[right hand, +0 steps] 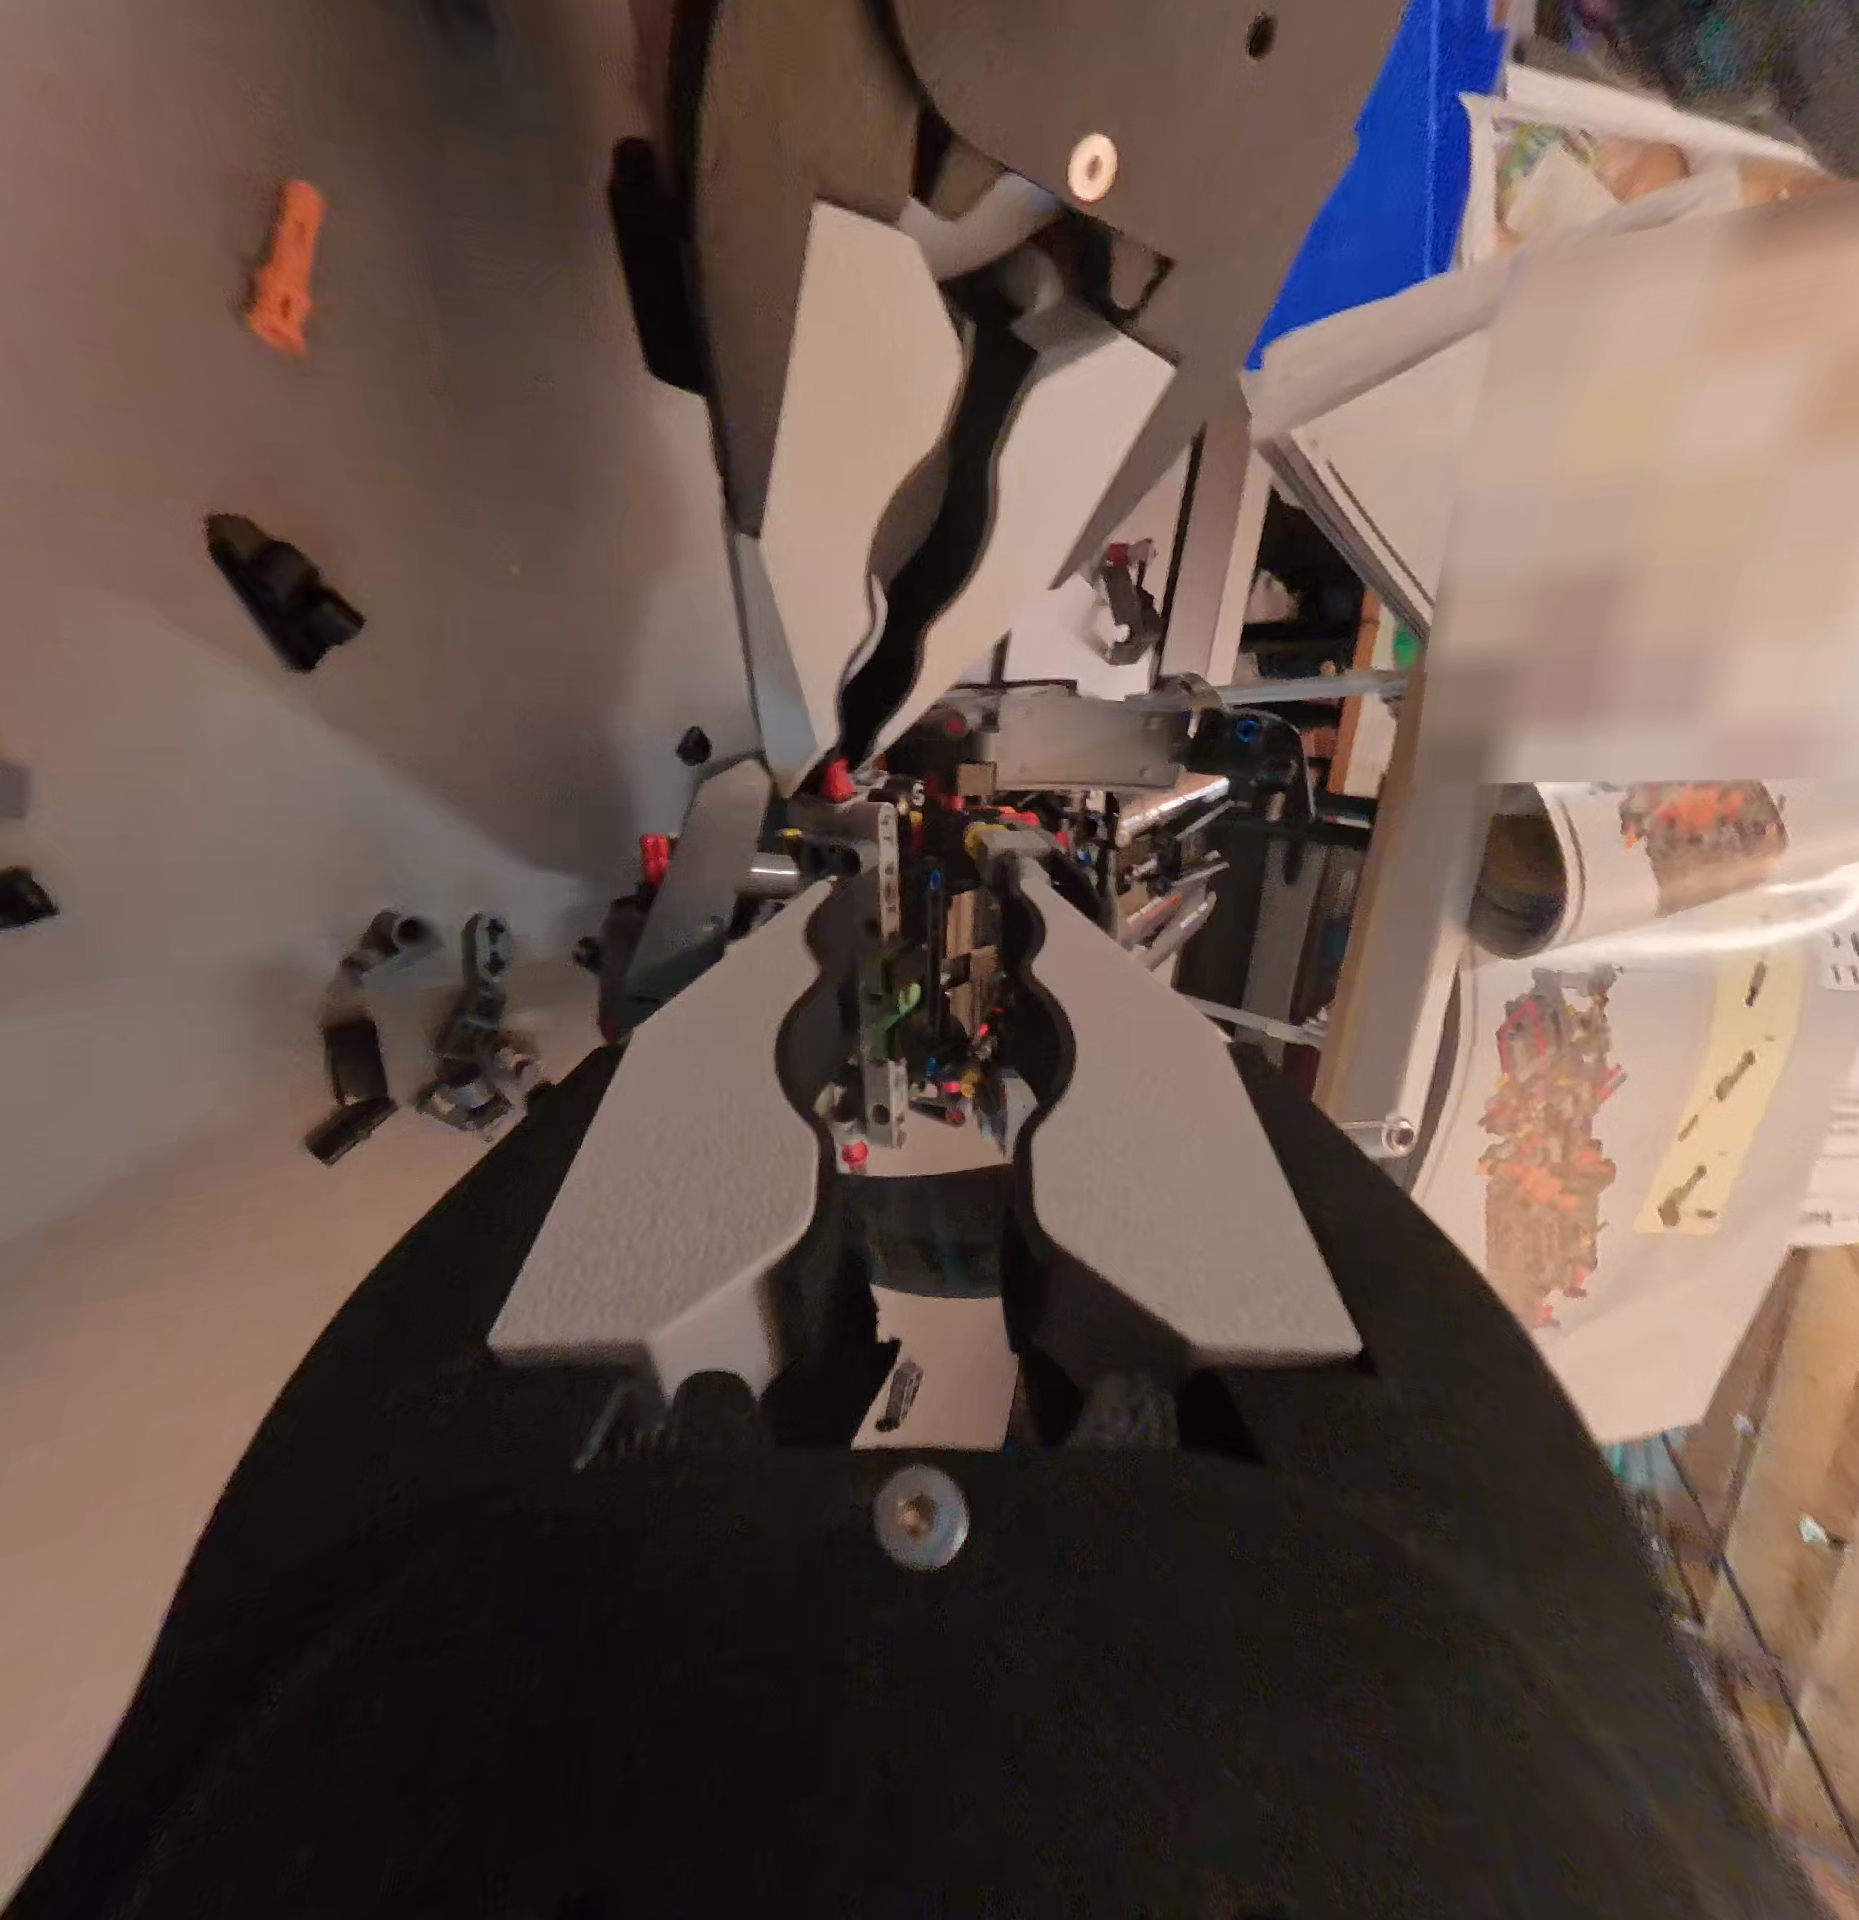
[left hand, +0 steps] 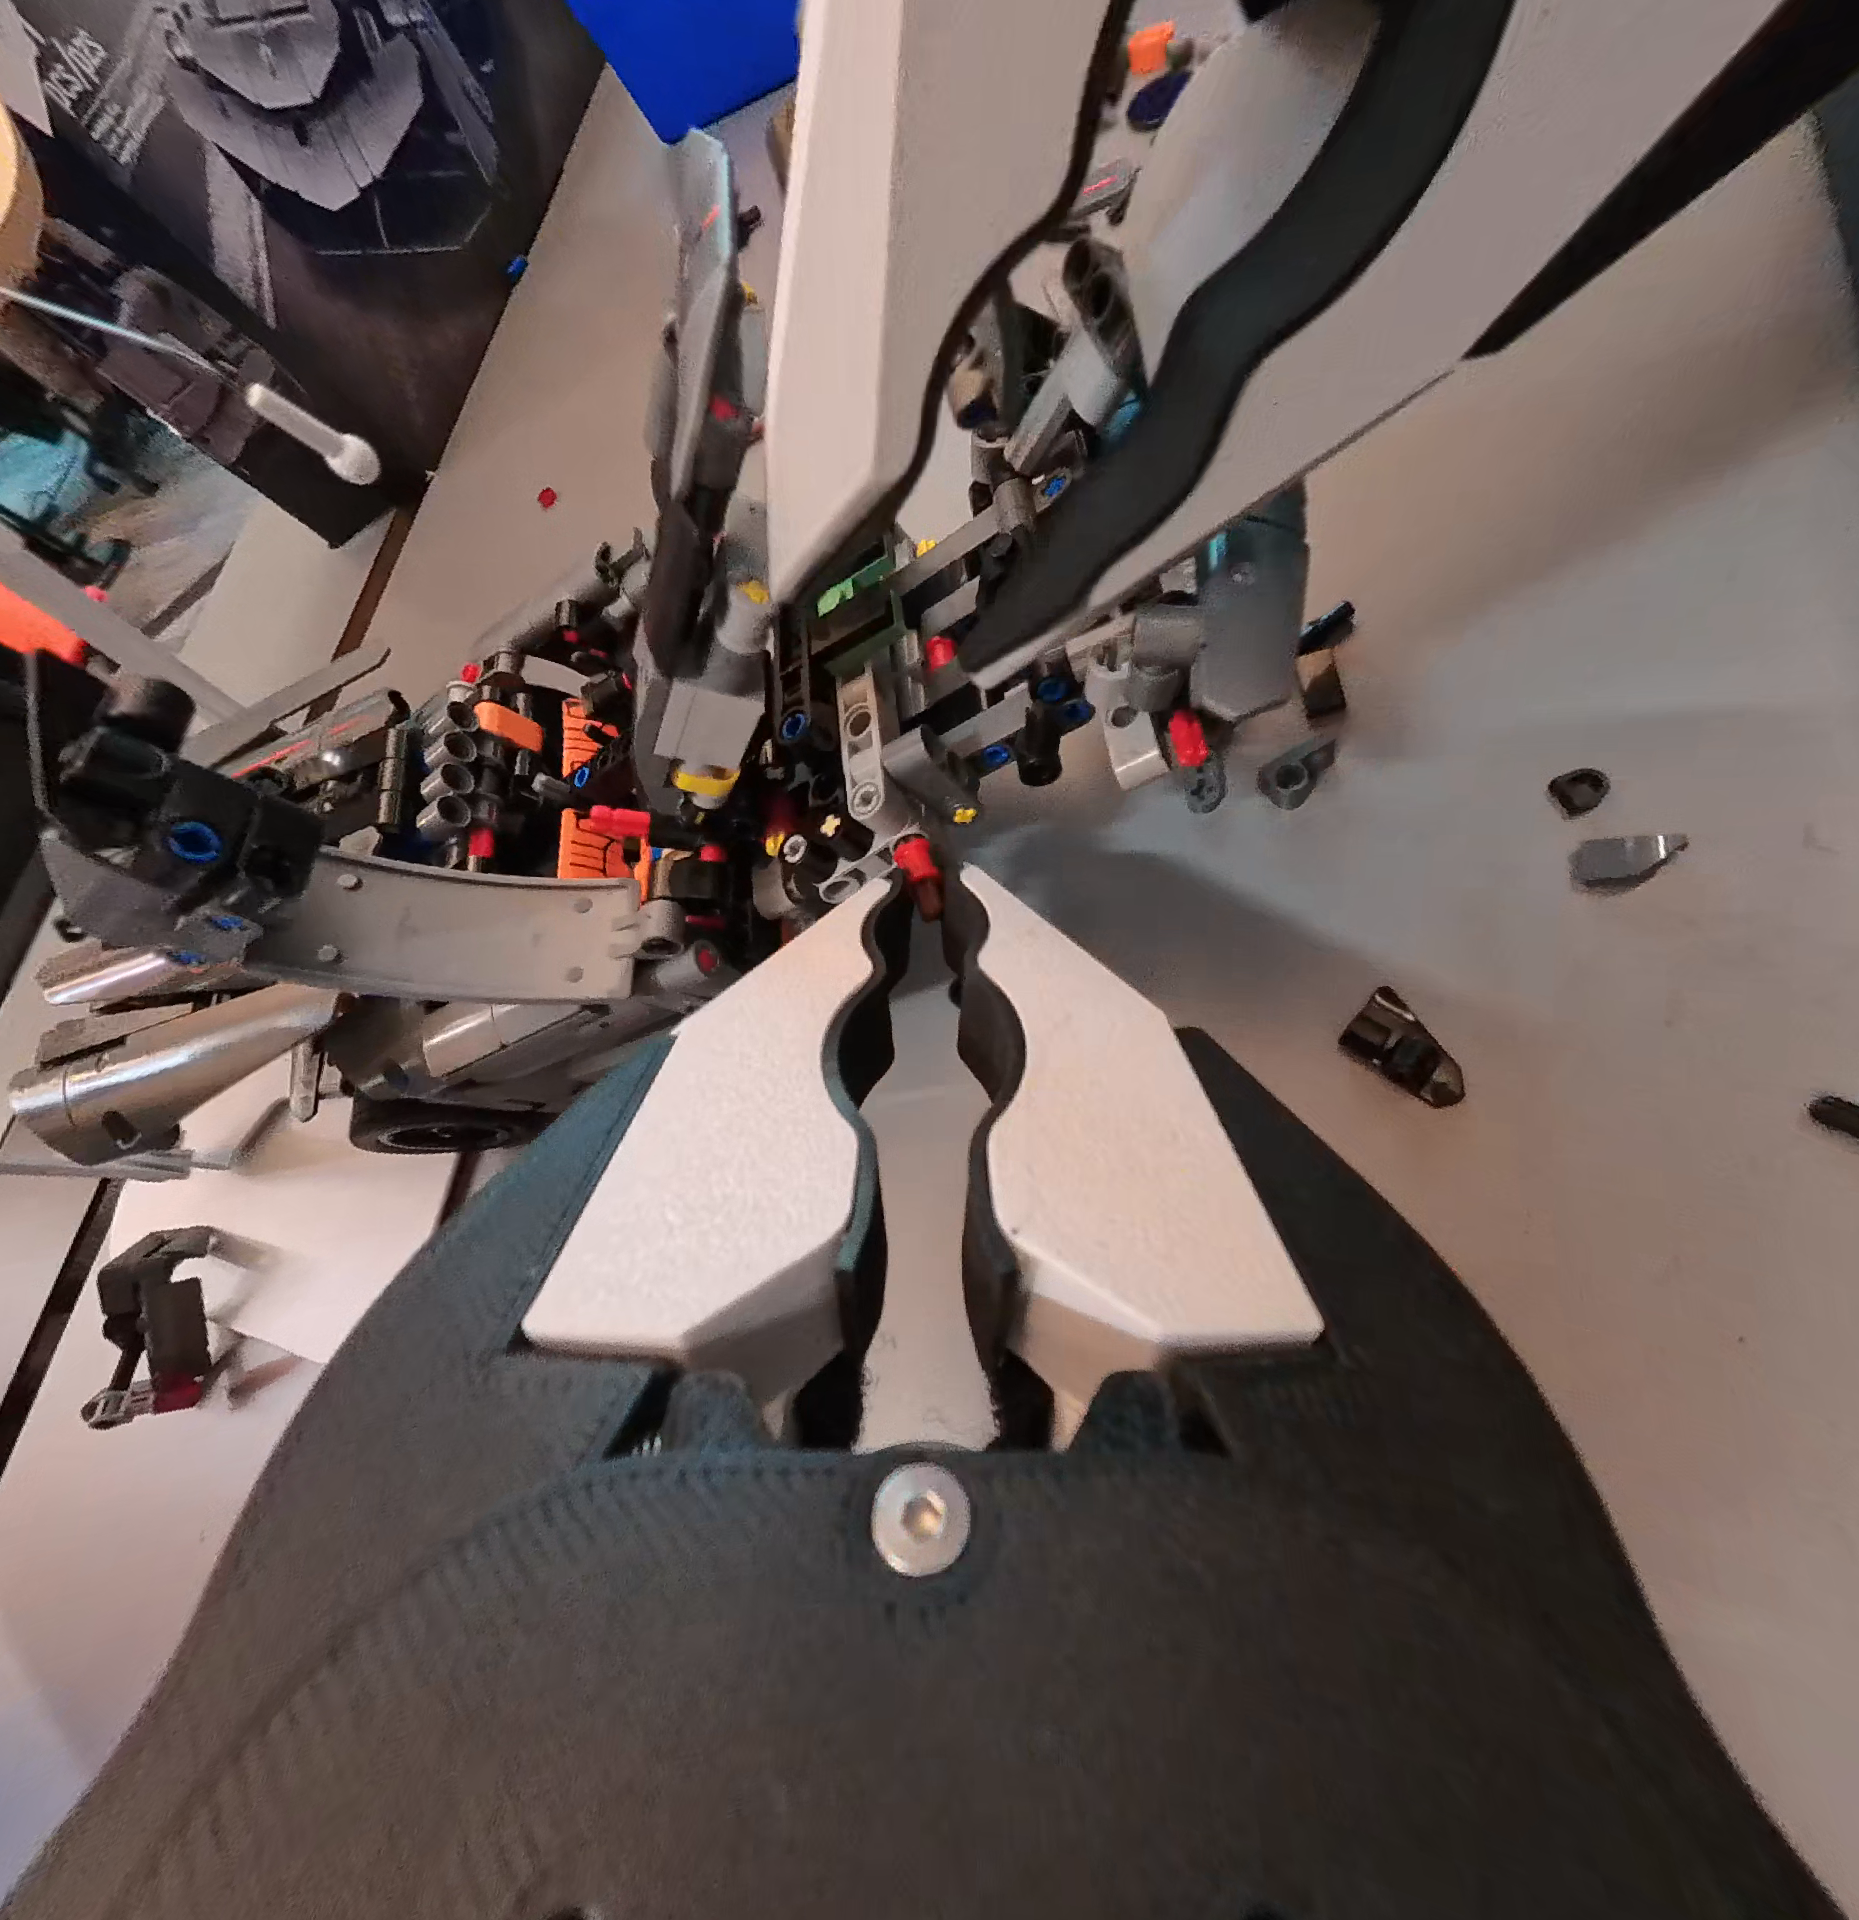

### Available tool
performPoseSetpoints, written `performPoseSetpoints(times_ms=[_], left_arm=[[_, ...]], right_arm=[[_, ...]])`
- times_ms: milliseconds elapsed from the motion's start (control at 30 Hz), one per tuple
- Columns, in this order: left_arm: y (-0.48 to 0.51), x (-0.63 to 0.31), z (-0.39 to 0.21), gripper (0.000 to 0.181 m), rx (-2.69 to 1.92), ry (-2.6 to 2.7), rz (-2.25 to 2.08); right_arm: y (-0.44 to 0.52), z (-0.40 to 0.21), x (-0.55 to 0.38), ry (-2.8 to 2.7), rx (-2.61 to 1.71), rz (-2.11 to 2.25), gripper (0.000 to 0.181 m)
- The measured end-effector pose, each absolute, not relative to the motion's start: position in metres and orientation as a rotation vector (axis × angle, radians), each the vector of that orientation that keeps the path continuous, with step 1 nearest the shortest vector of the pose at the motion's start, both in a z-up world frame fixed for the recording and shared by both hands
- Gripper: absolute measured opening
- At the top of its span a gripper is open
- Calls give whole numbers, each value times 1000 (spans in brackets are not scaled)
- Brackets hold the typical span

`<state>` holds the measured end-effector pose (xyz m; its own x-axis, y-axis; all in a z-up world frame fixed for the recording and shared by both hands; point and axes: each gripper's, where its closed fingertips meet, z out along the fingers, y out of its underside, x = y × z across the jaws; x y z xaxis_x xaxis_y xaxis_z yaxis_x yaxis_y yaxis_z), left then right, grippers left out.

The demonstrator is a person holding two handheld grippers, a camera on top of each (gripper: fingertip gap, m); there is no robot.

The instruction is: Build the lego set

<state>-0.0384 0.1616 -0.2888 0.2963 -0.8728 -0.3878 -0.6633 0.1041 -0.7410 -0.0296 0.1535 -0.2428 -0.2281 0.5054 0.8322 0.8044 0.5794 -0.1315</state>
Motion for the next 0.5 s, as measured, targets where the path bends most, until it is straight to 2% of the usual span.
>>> performPoseSetpoints(times_ms=[133,500], left_arm=[[162,-38,-288,3,-1621,1419,-299],[162,-37,-292,3,-1613,1446,-233]], right_arm=[[153,-252,-24,-1982,-1065,-437,14],[173,-267,-27,-1994,-1113,-532,16]])
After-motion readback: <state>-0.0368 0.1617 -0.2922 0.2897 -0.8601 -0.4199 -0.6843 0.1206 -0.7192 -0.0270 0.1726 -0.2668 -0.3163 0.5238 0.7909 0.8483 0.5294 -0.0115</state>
